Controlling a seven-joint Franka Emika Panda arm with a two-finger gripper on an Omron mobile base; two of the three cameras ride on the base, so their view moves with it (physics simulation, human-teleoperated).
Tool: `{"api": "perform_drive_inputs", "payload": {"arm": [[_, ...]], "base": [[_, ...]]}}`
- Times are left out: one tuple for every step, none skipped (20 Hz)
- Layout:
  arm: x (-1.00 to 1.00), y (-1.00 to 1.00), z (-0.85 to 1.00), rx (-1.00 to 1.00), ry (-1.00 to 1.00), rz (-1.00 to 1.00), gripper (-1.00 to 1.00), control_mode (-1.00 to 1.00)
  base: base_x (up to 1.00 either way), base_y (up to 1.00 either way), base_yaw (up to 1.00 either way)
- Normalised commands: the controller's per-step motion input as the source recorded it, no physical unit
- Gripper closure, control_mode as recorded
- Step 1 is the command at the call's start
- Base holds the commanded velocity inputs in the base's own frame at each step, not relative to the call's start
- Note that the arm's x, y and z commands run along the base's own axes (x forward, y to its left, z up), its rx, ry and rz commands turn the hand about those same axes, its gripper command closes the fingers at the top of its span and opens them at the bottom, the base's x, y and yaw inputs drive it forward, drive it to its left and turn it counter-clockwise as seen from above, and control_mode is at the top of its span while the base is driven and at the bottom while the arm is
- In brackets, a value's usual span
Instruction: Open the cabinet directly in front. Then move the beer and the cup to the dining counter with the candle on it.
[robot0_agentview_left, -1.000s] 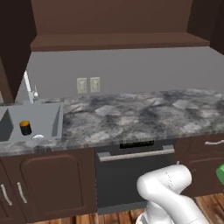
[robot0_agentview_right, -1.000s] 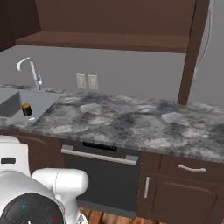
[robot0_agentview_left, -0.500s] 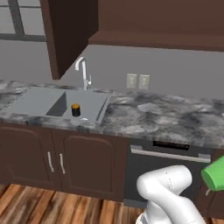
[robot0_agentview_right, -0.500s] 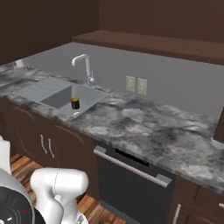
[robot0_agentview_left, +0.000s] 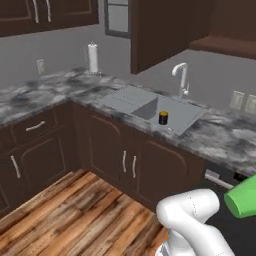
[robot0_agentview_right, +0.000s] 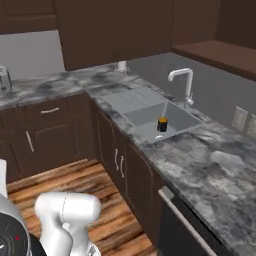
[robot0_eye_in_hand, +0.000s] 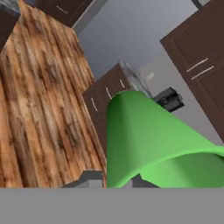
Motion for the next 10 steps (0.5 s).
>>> {"api": "perform_drive_inputs", "payload": {"arm": [[0.00,0.00,0.00,0.00,0.00,0.00,1.00,1.00],[0.00,0.00,0.00,0.00,0.00,0.00,1.00,1.00],[0.00,0.00,0.00,0.00,0.00,0.00,1.00,1.00],[0.00,0.00,0.00,0.00,0.00,0.00,1.00,1.00],[0.00,0.00,0.00,0.00,0.00,0.00,1.00,1.00],[0.00,0.00,0.00,0.00,0.00,0.00,1.00,1.00],[0.00,0.00,0.00,0.00,0.00,0.00,1.00,1.00],[0.00,0.00,0.00,0.00,0.00,0.00,1.00,1.00],[0.00,0.00,0.00,0.00,0.00,0.00,1.00,1.00],[0.00,0.00,0.00,0.00,0.00,0.00,1.00,1.00]], "base": [[0.00,0.00,0.87],[0.00,0.00,0.89],[0.00,0.00,0.90],[-0.01,0.00,0.91],[0.00,0.00,0.91],[0.00,0.00,0.92],[0.00,0.00,0.92],[0.00,0.00,0.92],[0.00,0.00,0.92],[0.00,0.00,0.92]]}}
